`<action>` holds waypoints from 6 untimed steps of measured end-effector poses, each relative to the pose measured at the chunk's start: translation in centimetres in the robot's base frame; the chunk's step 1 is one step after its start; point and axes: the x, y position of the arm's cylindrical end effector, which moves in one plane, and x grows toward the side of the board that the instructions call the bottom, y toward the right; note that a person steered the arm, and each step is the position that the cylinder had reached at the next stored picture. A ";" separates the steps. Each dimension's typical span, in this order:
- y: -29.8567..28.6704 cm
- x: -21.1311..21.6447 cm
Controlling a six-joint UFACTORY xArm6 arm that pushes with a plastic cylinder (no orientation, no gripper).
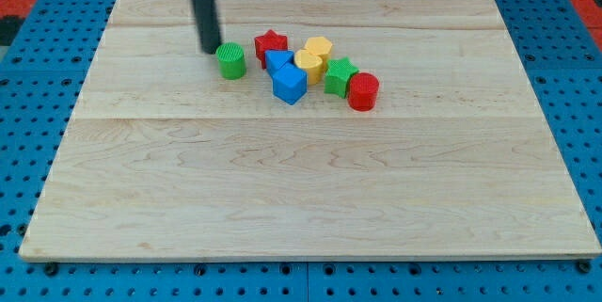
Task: Slide the group of blocks to the down
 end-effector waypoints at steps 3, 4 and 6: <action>10.7 -5.9; 9.3 -1.5; 0.4 6.1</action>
